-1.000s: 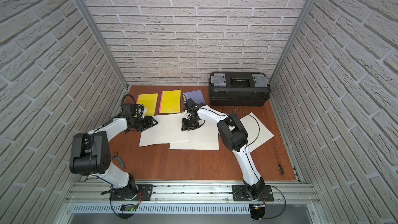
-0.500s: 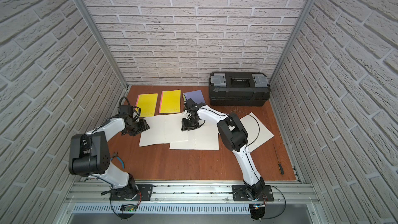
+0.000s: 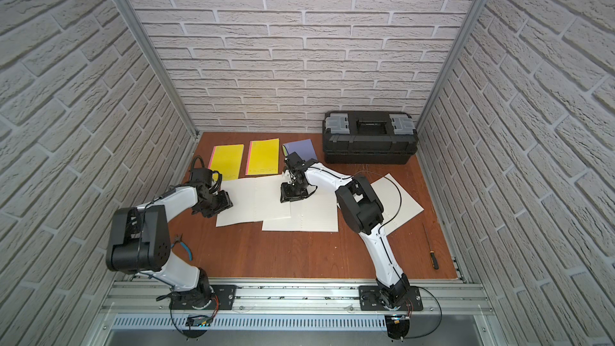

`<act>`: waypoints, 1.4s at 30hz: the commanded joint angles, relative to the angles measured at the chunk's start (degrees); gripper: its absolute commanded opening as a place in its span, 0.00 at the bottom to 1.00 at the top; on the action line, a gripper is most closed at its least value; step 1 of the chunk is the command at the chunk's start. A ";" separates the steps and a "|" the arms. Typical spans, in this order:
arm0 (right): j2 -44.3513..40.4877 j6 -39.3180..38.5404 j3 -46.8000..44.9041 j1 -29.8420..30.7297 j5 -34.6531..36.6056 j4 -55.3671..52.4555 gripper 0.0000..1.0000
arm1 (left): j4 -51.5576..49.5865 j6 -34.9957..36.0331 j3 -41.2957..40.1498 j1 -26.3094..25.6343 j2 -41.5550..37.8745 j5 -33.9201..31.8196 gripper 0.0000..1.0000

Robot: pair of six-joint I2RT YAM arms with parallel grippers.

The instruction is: Close the notebook

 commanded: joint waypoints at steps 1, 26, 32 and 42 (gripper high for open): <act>-0.27 -0.75 -2.01 0.99 0.03 -1.51 0.45 | -1.33 -1.51 -1.74 -0.29 -1.75 -3.76 0.60; -0.31 -0.76 -2.09 1.01 -0.05 -1.59 0.45 | 3.13 -1.29 -3.14 -2.79 1.14 5.66 0.60; -0.45 -0.59 -2.09 1.08 -0.10 -1.50 0.45 | 5.71 -1.46 -3.69 -2.85 0.75 9.90 0.60; -0.58 -0.57 -2.09 1.34 -0.11 -1.53 0.44 | 7.95 -1.20 -3.67 -4.12 0.84 13.82 0.60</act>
